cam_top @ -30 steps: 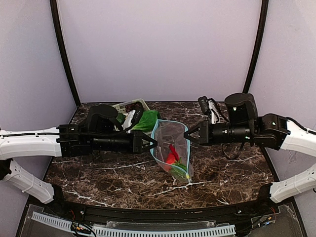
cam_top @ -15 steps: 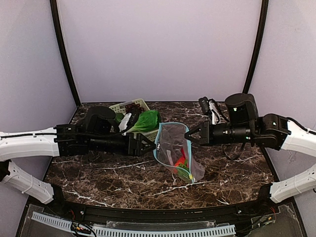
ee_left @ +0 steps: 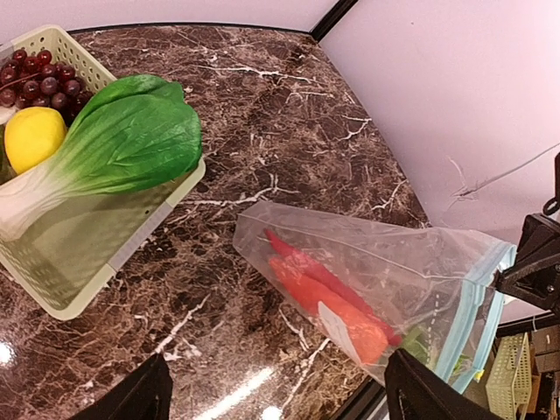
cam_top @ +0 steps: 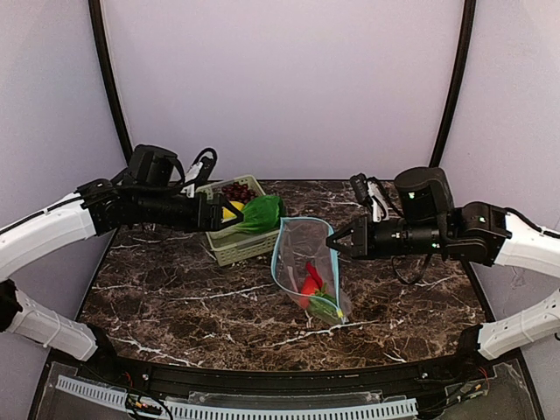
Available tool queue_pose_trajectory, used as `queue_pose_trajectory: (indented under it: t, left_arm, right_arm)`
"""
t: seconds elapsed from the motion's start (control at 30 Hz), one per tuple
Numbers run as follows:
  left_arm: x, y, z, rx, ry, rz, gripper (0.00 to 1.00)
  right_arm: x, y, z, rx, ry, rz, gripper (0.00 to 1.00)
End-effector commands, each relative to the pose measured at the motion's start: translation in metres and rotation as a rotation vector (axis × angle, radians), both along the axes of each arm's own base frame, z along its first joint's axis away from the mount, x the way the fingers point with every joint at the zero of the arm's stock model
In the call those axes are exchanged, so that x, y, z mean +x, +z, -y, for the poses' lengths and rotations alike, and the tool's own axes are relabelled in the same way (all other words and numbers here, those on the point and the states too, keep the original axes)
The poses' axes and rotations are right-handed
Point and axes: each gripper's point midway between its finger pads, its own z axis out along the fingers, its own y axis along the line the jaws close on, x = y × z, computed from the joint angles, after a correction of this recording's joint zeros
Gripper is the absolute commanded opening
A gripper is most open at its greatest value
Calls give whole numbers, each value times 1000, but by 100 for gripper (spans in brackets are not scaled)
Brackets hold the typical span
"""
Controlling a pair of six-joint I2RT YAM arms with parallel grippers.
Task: Place the food in the zip-top bag and seal the zipper
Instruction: Adjust the zipper food storage bag at the center of the board, then pick up the fake fruit from the bin.
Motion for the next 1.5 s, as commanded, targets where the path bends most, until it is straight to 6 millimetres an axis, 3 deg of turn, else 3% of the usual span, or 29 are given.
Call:
queue_pose_trajectory:
  t: [0.0, 0.3, 0.6, 0.87, 1.03, 1.17, 1.47]
  left_arm:
    - [15, -22, -11, 86, -29, -40, 86]
    - [87, -58, -31, 162, 58, -60, 87]
    - [148, -104, -50, 195, 142, -138, 75]
    - [182, -123, -45, 192, 129, -145, 75]
    - [201, -130, -55, 212, 149, -145, 76]
    - [212, -142, -67, 219, 175, -174, 76]
    - [231, -155, -68, 203, 174, -192, 78]
  right_arm:
    - [7, -1, -1, -2, -20, 14, 0]
    - [5, 1, 0, 9, -14, 11, 0]
    - [1, -4, 8, 18, -29, 1, 0]
    - [1, -3, 7, 11, -16, 10, 0]
    - [2, -7, 4, 0, -12, 3, 0]
    - [3, -10, 1, -7, -6, 0, 0]
    - [2, -11, -9, -14, 30, -13, 0]
